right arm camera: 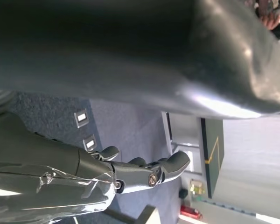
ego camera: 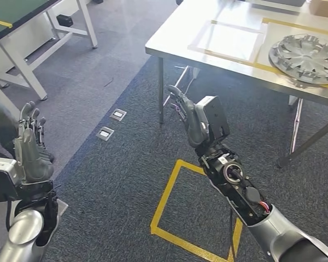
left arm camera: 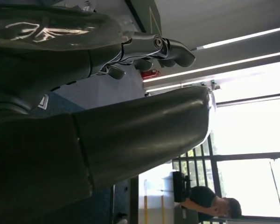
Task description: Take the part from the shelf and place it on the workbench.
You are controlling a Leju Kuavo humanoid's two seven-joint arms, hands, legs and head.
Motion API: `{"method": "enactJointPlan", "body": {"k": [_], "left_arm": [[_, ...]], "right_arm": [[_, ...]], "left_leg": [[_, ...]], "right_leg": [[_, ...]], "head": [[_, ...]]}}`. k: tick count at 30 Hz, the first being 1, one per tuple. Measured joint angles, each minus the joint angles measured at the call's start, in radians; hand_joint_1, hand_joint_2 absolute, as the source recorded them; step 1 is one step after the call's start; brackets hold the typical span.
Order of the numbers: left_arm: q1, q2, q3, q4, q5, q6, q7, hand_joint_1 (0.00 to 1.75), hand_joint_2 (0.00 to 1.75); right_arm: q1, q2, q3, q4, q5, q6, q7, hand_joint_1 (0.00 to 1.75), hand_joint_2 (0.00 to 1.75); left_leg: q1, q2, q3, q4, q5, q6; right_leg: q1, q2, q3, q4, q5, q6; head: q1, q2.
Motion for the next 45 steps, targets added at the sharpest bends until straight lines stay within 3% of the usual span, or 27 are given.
{"method": "enactJointPlan", "body": {"k": [1, 3, 5, 6, 8, 9, 11, 13, 15, 17, 19, 21, 22, 23, 26, 28, 30, 32, 34, 36, 37, 38, 39, 41, 42, 43, 45], "left_arm": [[0.000, 0.000, 0.000, -0.001, 0.000, 0.001, 0.000, 0.00, 0.00], [-0.001, 0.000, 0.000, -0.002, -0.001, 0.003, 0.001, 0.00, 0.00], [0.001, 0.000, 0.000, -0.002, -0.002, 0.003, 0.002, 0.00, 0.00], [0.001, 0.000, 0.000, -0.002, -0.002, 0.003, 0.004, 0.00, 0.00], [0.002, 0.000, 0.000, -0.002, -0.003, 0.003, 0.007, 0.00, 0.00], [0.002, 0.001, 0.000, -0.004, -0.004, 0.003, 0.011, 0.00, 0.00], [0.000, 0.001, 0.000, -0.007, -0.005, 0.002, 0.016, 0.00, 0.00], [-0.001, 0.001, 0.000, -0.010, -0.006, 0.000, 0.020, 0.00, 0.00], [0.000, 0.002, 0.000, -0.012, -0.006, -0.003, 0.021, 0.00, 0.00], [-0.002, 0.004, 0.000, -0.015, -0.006, -0.004, 0.021, 0.00, 0.00], [-0.005, 0.006, 0.000, -0.017, -0.006, -0.004, 0.021, 0.00, 0.00], [-0.002, 0.006, -0.001, -0.017, -0.006, -0.005, 0.022, 0.00, 0.00], [0.000, 0.006, -0.001, -0.017, -0.006, -0.005, 0.022, 0.00, 0.00], [0.001, 0.007, -0.001, -0.017, -0.006, -0.005, 0.022, 0.00, 0.00], [0.001, 0.009, -0.001, -0.017, -0.008, -0.005, 0.022, 0.00, 0.00], [0.001, 0.010, -0.001, -0.017, -0.008, -0.005, 0.021, 0.00, 0.00], [0.001, 0.011, -0.001, -0.018, -0.009, -0.005, 0.021, 0.00, 0.00], [0.002, 0.012, -0.001, -0.021, -0.009, -0.004, 0.020, 0.00, 0.00], [0.002, 0.012, -0.001, -0.024, -0.009, -0.002, 0.018, 0.00, 0.00], [0.006, 0.012, -0.001, -0.025, -0.009, 0.002, 0.018, 0.00, 0.00], [0.009, 0.012, -0.001, -0.025, -0.009, 0.003, 0.019, 0.00, 0.00], [0.011, 0.012, -0.001, -0.025, -0.009, 0.004, 0.020, 0.00, 0.00], [0.013, 0.012, -0.001, -0.025, -0.009, 0.004, 0.021, 0.00, 0.00], [0.014, 0.012, -0.001, -0.027, -0.010, 0.004, 0.022, 0.00, 0.00], [0.014, 0.011, -0.001, -0.027, -0.010, 0.004, 0.022, 0.00, 0.00], [0.014, 0.011, -0.001, -0.028, -0.011, 0.004, 0.023, 0.00, 0.00], [0.016, 0.012, -0.001, -0.030, -0.012, 0.004, 0.025, 0.00, 0.00]], "right_arm": [[0.000, 0.000, 0.000, 0.000, 0.000, 0.000, 0.000, 0.00, 0.00], [0.000, 0.000, -0.001, 0.000, 0.000, 0.000, 0.000, 0.00, 0.00], [0.002, 0.000, -0.001, 0.000, 0.000, 0.001, 0.000, 0.00, 0.00], [0.003, 0.000, -0.001, 0.000, 0.000, 0.001, 0.001, 0.00, 0.00], [0.003, 0.000, -0.001, 0.000, 0.000, 0.002, 0.005, 0.00, 0.00], [0.002, 0.000, -0.001, -0.002, 0.000, 0.002, 0.008, 0.00, 0.00], [0.001, 0.000, -0.002, -0.005, 0.000, 0.001, 0.012, 0.00, 0.00], [0.002, -0.001, -0.002, -0.008, 0.000, 0.000, 0.016, 0.00, 0.00], [0.001, -0.001, -0.001, -0.011, 0.000, 0.000, 0.018, 0.00, 0.00], [-0.001, -0.001, -0.002, -0.014, 0.001, -0.001, 0.018, 0.00, 0.00], [0.000, -0.001, -0.004, -0.016, 0.001, -0.001, 0.019, 0.00, 0.00], [0.002, -0.001, -0.003, -0.016, 0.002, -0.001, 0.020, 0.00, 0.00], [0.002, -0.001, -0.002, -0.016, 0.002, -0.001, 0.021, 0.00, 0.00], [0.003, -0.001, -0.002, -0.016, 0.002, -0.001, 0.021, 0.00, 0.00], [0.001, -0.001, -0.001, -0.016, 0.003, -0.002, 0.020, 0.00, 0.00], [0.000, -0.001, -0.001, -0.016, 0.003, -0.002, 0.020, 0.00, 0.00], [0.000, -0.001, 0.000, -0.016, 0.003, -0.002, 0.019, 0.00, 0.00], [-0.001, -0.001, 0.000, -0.016, 0.002, -0.002, 0.018, 0.00, 0.00], [-0.001, -0.002, -0.001, -0.016, 0.002, -0.002, 0.016, 0.00, 0.00], [0.001, -0.002, 0.001, -0.014, 0.001, -0.001, 0.015, 0.00, 0.00], [0.001, -0.002, 0.001, -0.013, 0.000, -0.001, 0.015, 0.00, 0.00], [0.001, -0.002, 0.002, -0.013, 0.000, -0.001, 0.015, 0.00, 0.00], [0.000, -0.002, 0.002, -0.013, 0.000, 0.000, 0.015, 0.00, 0.00], [-0.002, -0.002, 0.001, -0.013, 0.000, -0.001, 0.015, 0.00, 0.00], [-0.003, -0.002, 0.001, -0.012, 0.000, -0.001, 0.014, 0.00, 0.00], [-0.003, -0.002, 0.001, -0.012, 0.000, -0.001, 0.014, 0.00, 0.00], [-0.005, -0.001, 0.002, -0.011, 0.000, -0.001, 0.014, 0.00, 0.00]], "left_leg": [[0.003, -0.012, 0.001, -0.003, 0.003, 0.005], [0.006, -0.037, 0.002, -0.006, 0.006, 0.012], [0.005, -0.063, 0.003, -0.005, 0.006, 0.015], [0.004, -0.077, 0.003, -0.005, 0.006, 0.016], [0.004, -0.104, 0.005, -0.003, 0.006, 0.015], [0.005, -0.118, 0.007, -0.001, 0.005, 0.014], [0.006, -0.144, 0.001, 0.006, 0.004, 0.008], [0.011, -0.166, -0.014, 0.012, 0.009, -0.003], [0.015, -0.181, -0.024, 0.013, 0.014, -0.015], [0.010, -0.145, -0.044, 0.054, -0.010, -0.025], [0.011, -0.086, -0.101, 0.169, -0.067, -0.033], [0.017, -0.063, -0.163, 0.289, -0.109, -0.039], [0.019, -0.058, -0.173, 0.307, -0.108, -0.040], [0.020, -0.053, -0.160, 0.282, -0.089, -0.040], [0.013, -0.004, -0.042, 0.067, -0.011, -0.029], [0.003, 0.015, -0.009, 0.003, -0.001, -0.019], [0.000, -0.008, -0.006, 0.001, 0.000, -0.010], [0.005, -0.028, 0.001, -0.007, 0.003, 0.000], [0.009, -0.046, 0.006, -0.011, 0.004, 0.008], [0.009, -0.069, 0.007, -0.011, 0.003, 0.013], [0.009, -0.083, 0.008, -0.010, 0.003, 0.013], [0.009, -0.097, 0.009, -0.010, 0.003, 0.013], [0.009, -0.112, 0.011, -0.008, 0.002, 0.012], [0.010, -0.141, 0.011, -0.002, -0.002, 0.006], [0.010, -0.153, 0.007, 0.003, -0.003, 0.002], [0.011, -0.164, 0.001, 0.006, -0.002, -0.004], [0.015, -0.186, -0.009, 0.006, 0.004, -0.016]], "right_leg": [[-0.002, 0.023, -0.012, 0.029, -0.021, 0.004], [-0.005, 0.082, -0.066, 0.152, -0.087, 0.009], [-0.005, 0.105, -0.132, 0.292, -0.140, 0.010], [-0.005, 0.107, -0.149, 0.323, -0.142, 0.010], [-0.005, 0.111, -0.135, 0.279, -0.097, 0.006], [-0.006, 0.126, -0.104, 0.203, -0.051, 0.003], [-0.012, 0.181, -0.044, 0.065, 0.009, 0.000], [-0.013, 0.214, -0.021, 0.012, 0.018, -0.001], [-0.011, 0.191, -0.016, 0.002, 0.020, -0.006], [-0.014, 0.161, -0.007, -0.008, 0.024, -0.017], [-0.012, 0.133, -0.003, -0.013, 0.026, -0.026], [-0.008, 0.103, -0.005, -0.013, 0.025, -0.029], [-0.007, 0.088, -0.005, -0.013, 0.024, -0.028], [-0.007, 0.074, -0.005, -0.013, 0.023, -0.028], [-0.004, 0.040, 0.000, -0.013, 0.017, -0.021], [0.000, 0.024, 0.004, -0.013, 0.012, -0.012], [0.000, 0.009, 0.009, -0.015, 0.006, -0.001], [-0.004, 0.033, 0.000, 0.012, -0.018, 0.008], [-0.008, 0.082, -0.048, 0.119, -0.075, 0.013], [-0.008, 0.103, -0.120, 0.263, -0.128, 0.016], [-0.008, 0.106, -0.142, 0.301, -0.131, 0.018], [-0.009, 0.108, -0.146, 0.299, -0.115, 0.018], [-0.010, 0.112, -0.129, 0.250, -0.077, 0.016], [-0.017, 0.153, -0.072, 0.107, 0.000, 0.014], [-0.020, 0.175, -0.044, 0.046, 0.020, 0.013], [-0.021, 0.191, -0.029, 0.015, 0.024, 0.012], [-0.018, 0.184, -0.016, 0.000, 0.016, 0.008]], "head": [[0.003, 0.000], [0.015, 0.000], [0.025, 0.000], [0.027, 0.000], [0.032, 0.000], [0.036, 0.000], [0.040, 0.000], [0.040, 0.000], [0.042, 0.000], [0.035, 0.000], [0.021, 0.000], [0.010, 0.000], [0.006, 0.000], [0.002, 0.000], [-0.003, 0.000], [-0.002, 0.000], [0.000, 0.000], [0.002, 0.000], [0.012, 0.000], [0.023, 0.000], [0.026, 0.000], [0.028, 0.000], [0.031, 0.000], [0.039, 0.000], [0.041, 0.000], [0.041, 0.000], [0.041, 0.000]]}}
